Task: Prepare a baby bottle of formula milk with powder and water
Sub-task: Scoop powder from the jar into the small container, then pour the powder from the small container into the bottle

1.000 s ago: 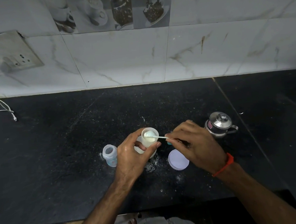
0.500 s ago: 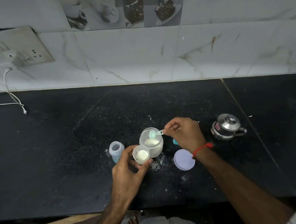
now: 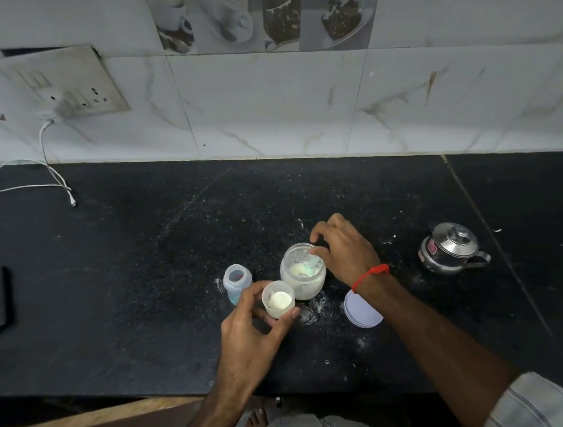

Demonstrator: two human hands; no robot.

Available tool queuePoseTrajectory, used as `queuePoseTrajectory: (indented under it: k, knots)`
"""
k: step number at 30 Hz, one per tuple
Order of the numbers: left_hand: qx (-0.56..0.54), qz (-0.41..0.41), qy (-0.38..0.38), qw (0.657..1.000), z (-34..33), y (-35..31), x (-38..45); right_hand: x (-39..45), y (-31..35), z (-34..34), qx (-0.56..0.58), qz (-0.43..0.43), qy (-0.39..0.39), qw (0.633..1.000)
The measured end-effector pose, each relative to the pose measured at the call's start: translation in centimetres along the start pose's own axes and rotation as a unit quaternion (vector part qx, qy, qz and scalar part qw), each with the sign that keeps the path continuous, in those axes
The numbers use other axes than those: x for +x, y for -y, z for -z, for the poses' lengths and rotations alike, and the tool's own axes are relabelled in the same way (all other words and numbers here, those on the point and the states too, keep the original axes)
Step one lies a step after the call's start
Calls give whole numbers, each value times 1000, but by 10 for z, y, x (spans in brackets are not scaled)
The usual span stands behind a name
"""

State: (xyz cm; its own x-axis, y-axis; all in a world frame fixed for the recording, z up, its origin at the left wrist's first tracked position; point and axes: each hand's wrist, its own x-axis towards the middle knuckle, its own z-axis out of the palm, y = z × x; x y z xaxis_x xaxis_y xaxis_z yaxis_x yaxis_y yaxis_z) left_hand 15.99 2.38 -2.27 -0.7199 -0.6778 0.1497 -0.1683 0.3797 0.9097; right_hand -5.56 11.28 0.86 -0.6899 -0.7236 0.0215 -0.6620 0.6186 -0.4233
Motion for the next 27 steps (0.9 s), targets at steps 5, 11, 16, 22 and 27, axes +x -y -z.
queuePoseTrajectory:
  k: [5, 11, 16, 22, 27]
  knots:
    - [3, -31, -17, 999, -5, -3, 6, -36, 0, 2, 204, 65, -65, 975]
    - [-29, -41, 6, 999, -19, -5, 10, -77, 15, -6, 357, 72, 83, 928]
    - [-42, -45, 56, 996, -26, -4, 11, -81, 13, -15, 444, 18, 34, 895]
    - [106, -46, -73, 991, 1, 12, 13, -81, 5, -12, 593, -82, -34, 801]
    - [147, 142, -32, 978, 17, 61, 38, -78, 0, -4, 639, -110, -58, 759]
